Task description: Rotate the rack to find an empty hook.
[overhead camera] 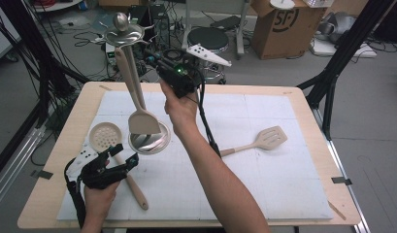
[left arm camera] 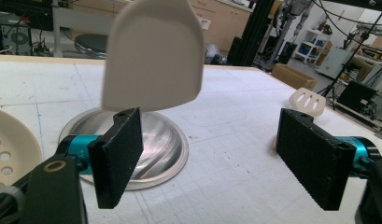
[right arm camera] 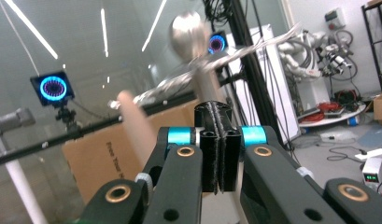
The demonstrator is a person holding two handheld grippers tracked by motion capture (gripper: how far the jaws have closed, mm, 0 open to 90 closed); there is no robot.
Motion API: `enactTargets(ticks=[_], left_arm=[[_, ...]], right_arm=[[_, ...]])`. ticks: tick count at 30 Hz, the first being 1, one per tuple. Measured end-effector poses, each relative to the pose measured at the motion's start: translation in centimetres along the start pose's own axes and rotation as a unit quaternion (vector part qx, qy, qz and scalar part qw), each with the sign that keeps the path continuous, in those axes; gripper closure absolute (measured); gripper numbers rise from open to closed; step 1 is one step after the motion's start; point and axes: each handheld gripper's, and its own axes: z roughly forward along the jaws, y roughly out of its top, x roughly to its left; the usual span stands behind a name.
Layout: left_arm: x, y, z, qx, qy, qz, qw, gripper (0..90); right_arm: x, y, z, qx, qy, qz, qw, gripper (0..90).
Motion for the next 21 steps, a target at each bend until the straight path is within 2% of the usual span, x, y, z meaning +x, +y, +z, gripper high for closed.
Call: enactTargets(ticks=[3, 5, 14, 21], left_arm=[[0.0, 0.0, 0.1, 0.0, 0.001, -0.002, 1.0, 23.8], [-0.1, 0.0, 0.1, -0.001, 0.0, -0.003, 1.0, 23.8], [0.1, 0.0, 0.0, 0.001, 0.002, -0.002, 1.0, 23.8], [0.2, -0.1, 0.0, 0.0, 0.003, -0.005, 1.0, 23.8]], right_arm=[[-0.3, 0.9, -0.3, -0.029, 0.001, 0.008, 0.9995, 90.0], [-0.2, 1.5, -0.1, -0.036, 0.001, 0.01, 0.9993, 90.0], [0.8, 1.9, 0.1, -0.02, 0.005, -0.011, 0.9997, 90.0], [2.8, 1.1, 0.8, -0.007, 0.022, -0.028, 0.9993, 90.0]])
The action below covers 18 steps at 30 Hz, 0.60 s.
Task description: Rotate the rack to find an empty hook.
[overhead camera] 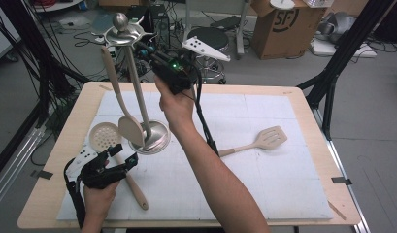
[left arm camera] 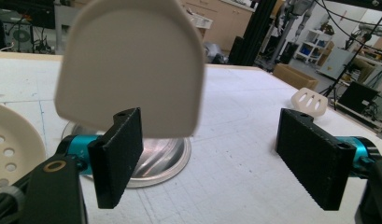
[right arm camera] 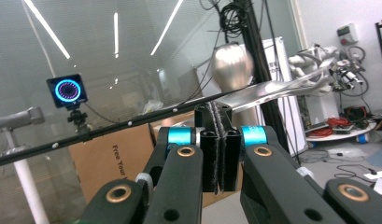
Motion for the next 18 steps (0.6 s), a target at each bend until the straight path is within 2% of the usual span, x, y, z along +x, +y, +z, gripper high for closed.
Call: enactTargets(ticks=[4, 8, 10, 18], left_arm=[[0.0, 0.0, 0.0, 0.0, -0.001, 0.001, 1.0, 23.9], [-0.1, 0.0, -0.1, 0.002, -0.001, 0.004, 1.0, 23.8], [0.0, 0.0, -0.1, 0.0, -0.001, 0.003, 1.0, 23.9], [-0.1, 0.0, -0.1, 0.001, -0.002, 0.004, 1.0, 23.9]], right_arm=[[1.4, -0.6, 0.7, 0.01, 0.003, -0.021, 0.9997, 90.0], [1.7, -1.0, 1.4, 0.017, 0.008, -0.011, 0.9998, 90.0], [1.9, -1.0, 1.7, 0.019, 0.007, -0.015, 0.9997, 90.0], [2.2, -1.6, 2.6, 0.019, 0.007, -0.006, 0.9998, 90.0]])
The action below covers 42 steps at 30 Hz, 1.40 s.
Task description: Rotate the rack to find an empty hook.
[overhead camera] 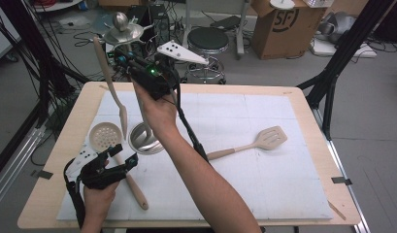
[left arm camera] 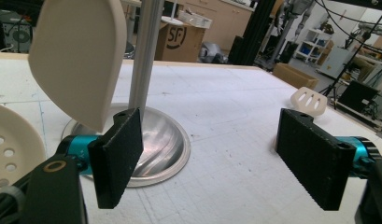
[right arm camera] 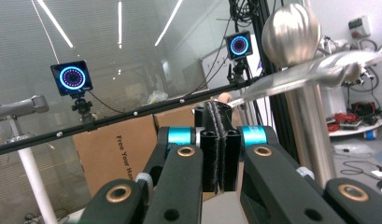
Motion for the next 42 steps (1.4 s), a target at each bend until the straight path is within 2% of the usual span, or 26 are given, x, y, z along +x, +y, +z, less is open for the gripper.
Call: enactTargets(ticks=[5, 9, 17, 20, 25, 30, 32, 36, 38, 42], left_arm=[[0.0, 0.0, 0.2, 0.001, -0.002, -0.001, 1.0, 24.0], [0.0, 0.0, 0.3, 0.001, -0.003, 0.0, 1.0, 24.1], [-0.1, 0.0, 0.4, 0.004, -0.007, 0.002, 1.0, 24.0], [-0.1, 0.0, 0.3, 0.002, -0.006, 0.001, 1.0, 24.1], [-0.1, 0.0, 0.4, 0.003, -0.007, 0.001, 1.0, 24.0], [-0.2, 0.0, 0.5, 0.004, -0.006, 0.002, 1.0, 24.1], [-0.2, 0.0, 0.6, 0.003, -0.005, -0.001, 1.0, 24.0], [-0.2, 0.0, 0.7, 0.006, -0.005, 0.001, 1.0, 24.1], [-0.3, 0.0, 0.7, 0.007, -0.005, 0.003, 1.0, 24.2], [-0.1, 0.0, 0.8, 0.005, -0.004, 0.001, 1.0, 24.2]], right_arm=[[0.0, 0.1, -0.3, 0.009, 0.003, -0.001, 1.0, 90.0], [-0.6, 0.2, -1.1, 0.012, 0.0, 0.004, 0.9999, 90.0], [-1.9, 0.0, -3.9, 0.017, -0.01, 0.002, 0.9998, 89.8], [-2.7, -0.2, -5.5, 0.022, -0.024, -0.01, 0.9994, 89.7], [-4.3, -0.7, -8.8, 0.032, -0.051, -0.004, 0.9982, 80.7], [-6.0, -1.4, -11.9, 0.043, -0.076, 0.015, 0.9961, 63.6], [-6.7, -2.1, -13.4, 0.059, -0.091, 0.025, 0.9937, 56.3], [-7.8, -3.1, -15.8, 0.081, -0.121, 0.024, 0.989, 51.7], [-8.2, -3.3, -16.9, 0.078, -0.122, 0.028, 0.989, 51.3], [-8.7, -3.3, -18.2, 0.074, -0.119, 0.029, 0.9897, 41.6]])
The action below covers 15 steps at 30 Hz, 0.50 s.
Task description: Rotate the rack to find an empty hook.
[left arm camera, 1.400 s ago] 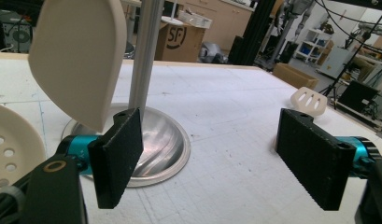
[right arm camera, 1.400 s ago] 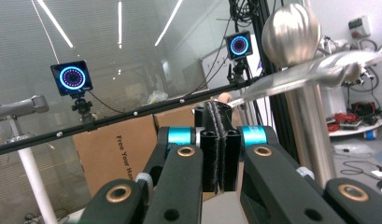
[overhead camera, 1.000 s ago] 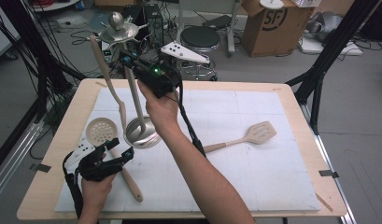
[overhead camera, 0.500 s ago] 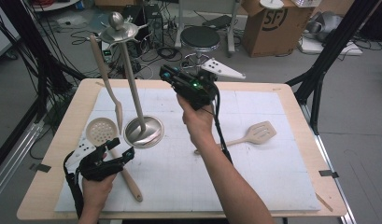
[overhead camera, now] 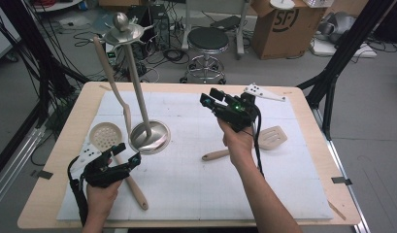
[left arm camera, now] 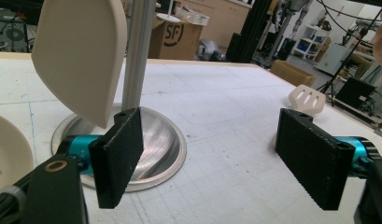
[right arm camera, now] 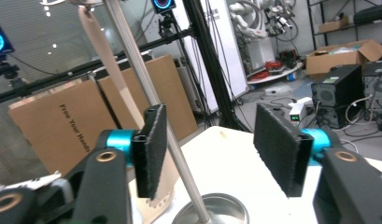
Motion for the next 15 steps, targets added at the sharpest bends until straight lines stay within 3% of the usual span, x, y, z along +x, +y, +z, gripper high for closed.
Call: enactTargets(ticks=[2, 5, 15], left_arm=[[0.0, 0.0, 0.1, -0.001, 0.0, -0.001, 1.0, 24.2], [0.0, 0.0, 0.4, 0.002, -0.001, -0.002, 1.0, 24.2], [-0.1, 0.0, 0.8, 0.005, -0.004, 0.0, 1.0, 24.3]], right_arm=[[-0.2, -0.3, -0.6, 0.002, -0.002, -0.008, 1.0, 39.8], [-1.0, -0.8, -1.2, 0.015, -0.011, -0.001, 0.9998, 32.2], [-4.3, -1.8, -4.6, 0.036, -0.07, 0.018, 0.9967, 31.7]])
